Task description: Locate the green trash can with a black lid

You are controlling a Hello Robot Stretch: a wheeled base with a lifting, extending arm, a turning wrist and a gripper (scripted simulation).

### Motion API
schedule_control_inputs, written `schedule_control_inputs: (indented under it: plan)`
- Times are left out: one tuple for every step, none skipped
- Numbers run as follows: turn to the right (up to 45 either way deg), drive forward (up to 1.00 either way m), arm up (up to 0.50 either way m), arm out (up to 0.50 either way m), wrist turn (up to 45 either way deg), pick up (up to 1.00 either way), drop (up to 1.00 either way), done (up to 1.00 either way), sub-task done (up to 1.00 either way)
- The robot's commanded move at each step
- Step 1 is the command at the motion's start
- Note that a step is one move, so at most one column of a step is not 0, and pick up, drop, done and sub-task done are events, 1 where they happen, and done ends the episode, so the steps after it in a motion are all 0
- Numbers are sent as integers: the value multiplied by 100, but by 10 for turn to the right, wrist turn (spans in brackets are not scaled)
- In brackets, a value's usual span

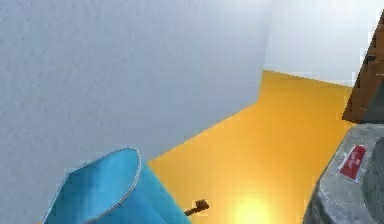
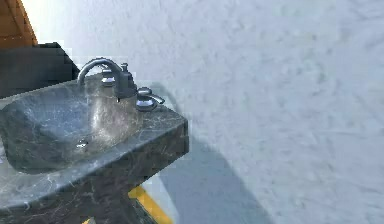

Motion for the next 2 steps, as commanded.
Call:
schedule_control_inputs:
  plan:
    - [-240, 0, 0, 0, 0, 0, 0, 0, 0]
    - [0, 45, 0, 0, 0, 0, 0, 0, 0]
